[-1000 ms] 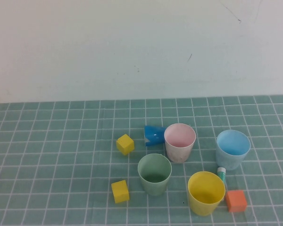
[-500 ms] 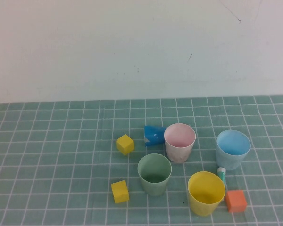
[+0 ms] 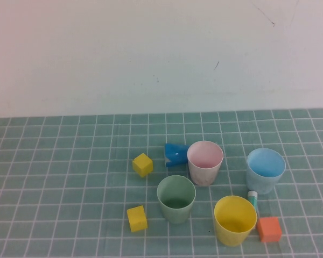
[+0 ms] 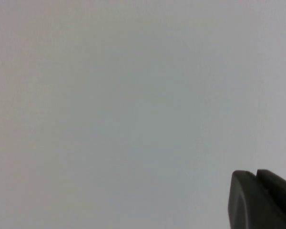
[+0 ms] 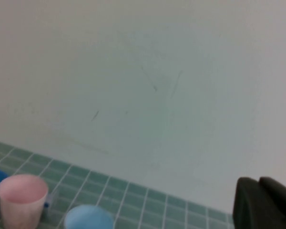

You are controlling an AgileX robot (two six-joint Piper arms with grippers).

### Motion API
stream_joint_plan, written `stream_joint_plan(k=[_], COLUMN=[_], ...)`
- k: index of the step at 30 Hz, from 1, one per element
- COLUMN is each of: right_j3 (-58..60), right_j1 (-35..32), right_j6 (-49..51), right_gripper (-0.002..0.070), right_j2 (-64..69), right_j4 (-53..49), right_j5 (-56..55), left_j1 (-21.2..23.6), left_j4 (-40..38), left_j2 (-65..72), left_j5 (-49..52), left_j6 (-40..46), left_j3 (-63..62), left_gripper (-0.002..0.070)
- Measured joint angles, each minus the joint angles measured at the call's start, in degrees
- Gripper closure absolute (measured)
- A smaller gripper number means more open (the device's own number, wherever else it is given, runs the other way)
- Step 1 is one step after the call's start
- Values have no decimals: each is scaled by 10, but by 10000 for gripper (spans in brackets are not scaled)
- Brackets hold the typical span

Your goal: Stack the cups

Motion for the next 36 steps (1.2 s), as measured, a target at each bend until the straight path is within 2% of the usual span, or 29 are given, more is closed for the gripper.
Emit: stream_joint_plan(k=[5, 8, 11, 17, 23, 30, 33, 36], right_j3=[0, 0, -1, -3, -3, -4, -4, -4], right_j1=[0, 0, 0, 0, 0, 0, 0, 0], right_j6=[-11, -51, -79, -66, -66, -75, -80, -81], right_gripper=[678, 678, 678, 678, 678, 678, 678, 678], right_j2=[29, 45, 68, 146, 204, 209, 207, 201], right_j4=[21, 21, -3, -48, -44, -32, -31, -19], right_j5=[53, 92, 137, 198, 181, 168, 178, 186], left_j1=[0, 0, 0, 0, 0, -6, -36, -89], left_j4=[-34, -83, -160, -347, -489, -676, -696, -657], left_j2=[31, 68, 114, 225, 367, 550, 628, 695], left_j5=[82, 153, 197, 280, 346, 367, 369, 357], left_j6=[-14, 21, 111, 338, 495, 675, 712, 716], left_j3=[-1, -1, -1, -47, -140, -242, -283, -328], left_gripper=[677, 677, 677, 677, 677, 677, 677, 677])
